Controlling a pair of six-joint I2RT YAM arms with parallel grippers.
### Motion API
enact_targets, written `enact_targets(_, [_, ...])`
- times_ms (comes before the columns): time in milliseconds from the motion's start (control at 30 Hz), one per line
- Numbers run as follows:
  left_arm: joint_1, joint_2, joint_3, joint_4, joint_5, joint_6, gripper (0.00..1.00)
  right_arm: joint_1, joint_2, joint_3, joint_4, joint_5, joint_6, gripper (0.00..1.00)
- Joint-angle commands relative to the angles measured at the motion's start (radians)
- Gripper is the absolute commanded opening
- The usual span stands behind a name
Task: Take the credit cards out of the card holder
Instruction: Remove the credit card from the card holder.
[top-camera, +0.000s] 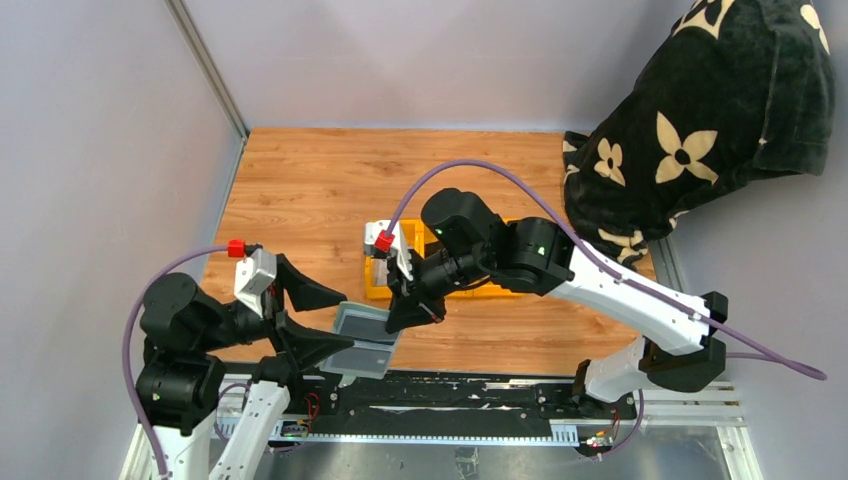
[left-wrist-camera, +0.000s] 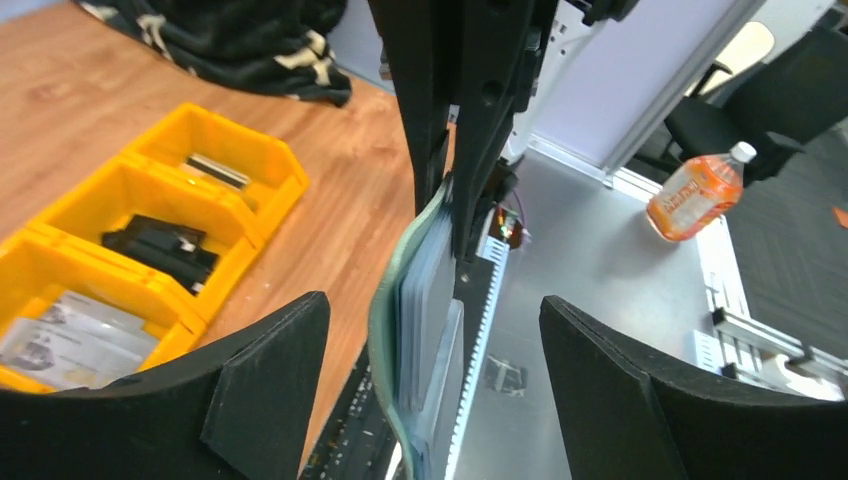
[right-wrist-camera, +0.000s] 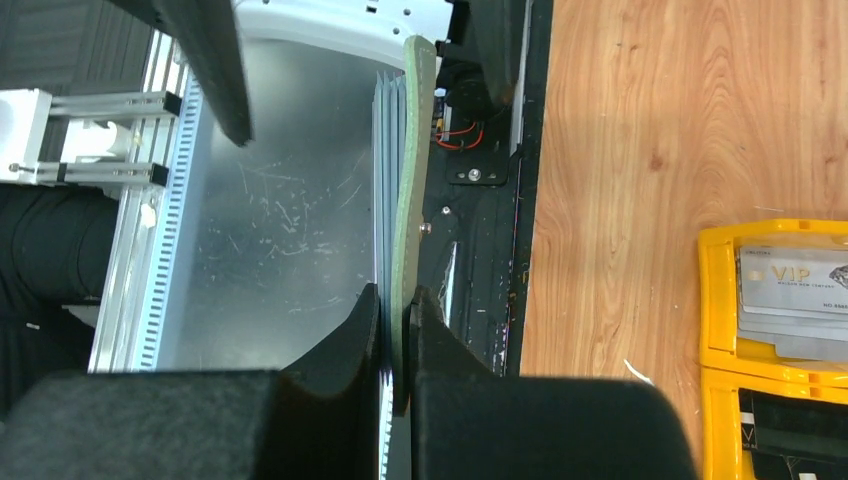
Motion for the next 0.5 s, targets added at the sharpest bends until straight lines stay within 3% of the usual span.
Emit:
enact_targets(0, [-0.006, 0.003, -0.058, -0.013, 0.108, 0.013, 0.81, 0.026, 0.038, 0.108, -0.091, -0.042, -0.073, 0.00])
enact_targets(167, [-0.006, -0.006, -0.104, -0.013, 0.130, 0.018, 0.63, 0.038, 0.112, 0.181, -0.116, -0.063, -0.091, 0.00])
enact_targets(367, [-0.006, -0.015, -0.141, -0.014, 0.122, 0.037, 0.19, 0.042, 0.166, 0.241, -0.108, -0.062, -0.088, 0.00])
enact_targets(467, [-0.006, -0.020, -0.120, -0.022, 0.078, 0.064, 0.01, 0.040, 0.113, 0.134, 0.046, -0.041, -0.036, 0.35])
